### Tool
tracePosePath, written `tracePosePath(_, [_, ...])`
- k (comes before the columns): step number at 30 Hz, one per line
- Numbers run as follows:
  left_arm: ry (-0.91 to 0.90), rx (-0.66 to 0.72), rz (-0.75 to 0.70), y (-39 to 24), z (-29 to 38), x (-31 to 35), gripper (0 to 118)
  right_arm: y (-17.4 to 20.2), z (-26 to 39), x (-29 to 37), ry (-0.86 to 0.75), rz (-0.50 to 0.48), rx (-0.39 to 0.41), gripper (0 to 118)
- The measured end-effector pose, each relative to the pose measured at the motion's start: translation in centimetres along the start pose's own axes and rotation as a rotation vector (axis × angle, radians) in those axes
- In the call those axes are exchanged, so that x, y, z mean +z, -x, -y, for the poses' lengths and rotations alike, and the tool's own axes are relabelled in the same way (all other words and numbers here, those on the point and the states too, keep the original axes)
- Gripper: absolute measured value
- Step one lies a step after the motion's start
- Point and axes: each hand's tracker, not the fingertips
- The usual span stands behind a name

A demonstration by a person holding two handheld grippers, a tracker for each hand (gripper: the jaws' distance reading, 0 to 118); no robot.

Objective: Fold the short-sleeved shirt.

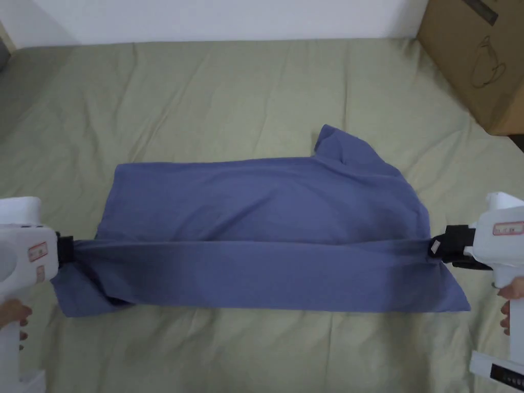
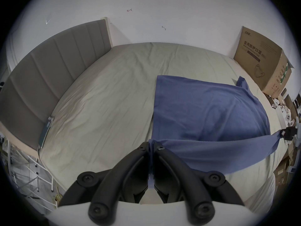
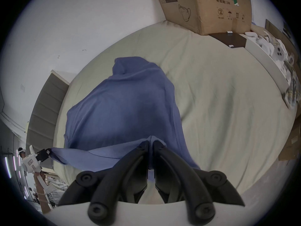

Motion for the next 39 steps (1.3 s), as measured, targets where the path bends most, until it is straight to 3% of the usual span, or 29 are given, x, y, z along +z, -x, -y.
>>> tracePosePath(3, [0.026, -0.06, -0.011, -0.9, -1.2, -3.0, 15, 0.4, -1.6, -3.5, 0.047, 0.051, 0.015, 9])
tracePosePath(5, [0.053, -0.062, -0.045, -1.4, -1.3, -4.1, 24, 1.0, -1.6, -4.7, 0.082, 0.127, 0.064, 17])
tracePosePath(7, [0.079, -0.052, -0.03, -1.1, -0.9, -4.1, 69, 1.5, -0.8, -4.9, 0.062, 0.199, 0.151, 62])
tracePosePath(8, [0.081, -0.036, -0.018, -0.8, -0.5, -3.7, 91, 1.6, -0.5, -4.5, 0.053, 0.191, 0.174, 67])
tracePosePath(9, [0.063, -0.02, 0.017, -0.5, 0.1, -2.9, 94, 1.8, -0.1, -3.8, 0.055, 0.185, 0.184, 66])
tracePosePath(12, [0.055, 0.04, 0.027, 0.5, 1.7, -0.5, 89, 2.0, 1.6, -1.1, 0.013, 0.104, 0.209, 65])
tracePosePath(13, [0.041, 0.073, 0.071, 1.2, 2.7, 0.6, 74, 2.0, 2.5, -0.1, 0.003, 0.082, 0.202, 61])
tracePosePath(14, [0.034, 0.089, 0.105, 1.5, 3.3, 1.2, 36, 2.0, 3.1, 0.4, 0.004, 0.074, 0.196, 50])
tracePosePath(15, [0.045, 0.103, 0.122, 1.7, 4.1, 1.7, 7, 1.8, 3.9, 0.9, 0.005, 0.062, 0.183, 41])
tracePosePath(16, [0.051, 0.102, 0.094, 1.6, 5.0, 2.2, 3, 1.8, 4.9, 1.2, 0.005, 0.061, 0.162, 27])
tracePosePath(17, [0.041, 0.1, 0.093, 1.7, 5.7, 2.6, 3, 1.8, 5.8, 1.5, 0.002, 0.058, 0.153, 2])
tracePosePath(22, [0.042, 0.128, 0.106, 2.1, 8.1, 2.3, 8, 1.4, 9.4, 1.2, 0.046, 0.024, 0.117, 2])
tracePosePath(24, [0.054, 0.154, 0.111, 2.3, 8.0, 1.4, 61, 1.3, 9.9, 0.7, 0.066, 0.039, 0.115, 2])
tracePosePath(25, [0.077, 0.168, 0.114, 2.3, 7.9, 0.6, 81, 1.2, 10.2, 0.6, 0.073, 0.049, 0.108, 2])
tracePosePath(26, [0.093, 0.178, 0.118, 2.4, 7.9, -0.1, 87, 1.1, 10.3, 0.5, 0.075, 0.051, 0.1, 2])
tracePosePath(28, [0.107, 0.202, 0.133, 2.6, 7.9, -1.8, 82, 0.8, 10.3, 0.5, 0.084, 0.046, 0.079, 2])
tracePosePath(29, [0.127, 0.22, 0.143, 2.4, 8.0, -2.6, 69, 0.7, 10.3, 0.5, 0.081, 0.046, 0.074, 2])
tracePosePath(30, [0.17, 0.235, 0.152, 2.5, 8.2, -3.9, 40, 0.6, 10.2, 0.5, 0.082, 0.045, 0.075, 2])
tracePosePath(31, [0.193, 0.246, 0.145, 2.7, 8.6, -5.1, 23, 0.7, 10.1, 0.5, 0.082, 0.051, 0.075, 2])
tracePosePath(33, [0.189, 0.243, 0.078, 2.6, 9.2, -5.7, 14, 0.5, 9.8, 0.4, 0.08, 0.079, 0.08, 9])
tracePosePath(35, [0.169, 0.273, 0.125, 2.9, 8.6, -4.4, 8, 0.4, 9.4, 0.2, 0.085, 0.129, 0.112, 21])
tracePosePath(37, [0.177, 0.188, 0.102, 2.2, 8.0, -4.1, 8, 0.1, 8.6, -0.9, 0.124, 0.175, 0.161, 80])
tracePosePath(38, [0.179, 0.156, 0.094, 1.9, 7.9, -4.0, 8, -0.1, 8.3, -1.4, 0.11, 0.172, 0.159, 93])
tracePosePath(39, [0.173, 0.123, 0.079, 1.5, 7.7, -3.8, 7, -0.7, 7.7, -2.3, 0.107, 0.17, 0.164, 93])
